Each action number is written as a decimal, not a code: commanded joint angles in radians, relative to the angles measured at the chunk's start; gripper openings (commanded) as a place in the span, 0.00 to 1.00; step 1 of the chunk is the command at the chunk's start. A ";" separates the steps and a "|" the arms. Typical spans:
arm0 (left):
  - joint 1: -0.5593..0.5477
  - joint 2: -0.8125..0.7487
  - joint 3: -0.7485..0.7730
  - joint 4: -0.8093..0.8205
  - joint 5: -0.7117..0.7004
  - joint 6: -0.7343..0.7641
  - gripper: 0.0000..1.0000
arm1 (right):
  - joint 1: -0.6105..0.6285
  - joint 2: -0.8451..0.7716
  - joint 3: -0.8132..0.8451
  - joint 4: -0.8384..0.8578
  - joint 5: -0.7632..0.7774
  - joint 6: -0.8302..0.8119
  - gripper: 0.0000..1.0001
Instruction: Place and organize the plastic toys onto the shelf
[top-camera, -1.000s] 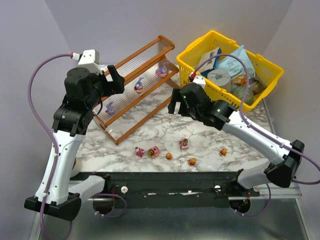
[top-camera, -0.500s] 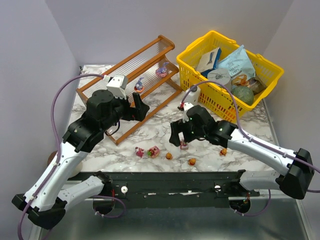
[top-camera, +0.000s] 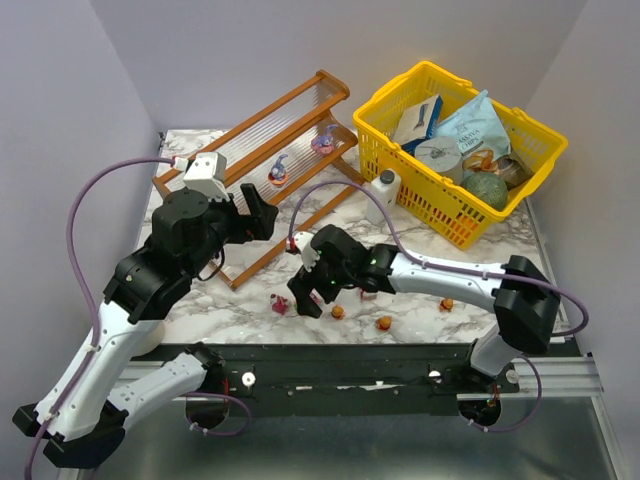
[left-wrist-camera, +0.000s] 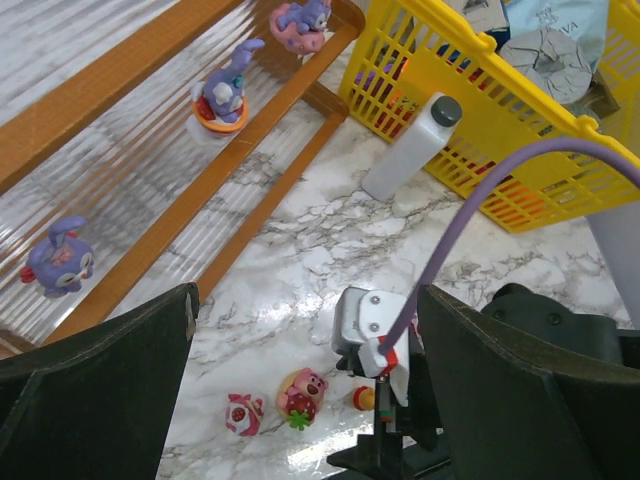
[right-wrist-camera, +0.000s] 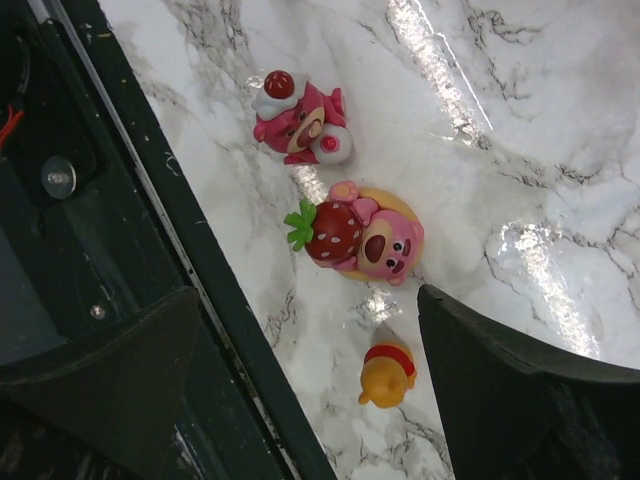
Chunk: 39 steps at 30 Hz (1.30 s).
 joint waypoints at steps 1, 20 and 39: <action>-0.005 -0.036 0.043 -0.054 -0.083 -0.014 0.99 | 0.025 0.053 0.018 0.033 0.049 0.045 1.00; -0.005 -0.044 0.106 -0.107 -0.149 0.012 0.99 | 0.041 0.232 0.016 0.077 0.208 0.169 0.93; -0.005 -0.041 0.132 -0.114 -0.175 0.061 0.99 | 0.041 0.183 0.033 0.130 0.399 0.222 0.51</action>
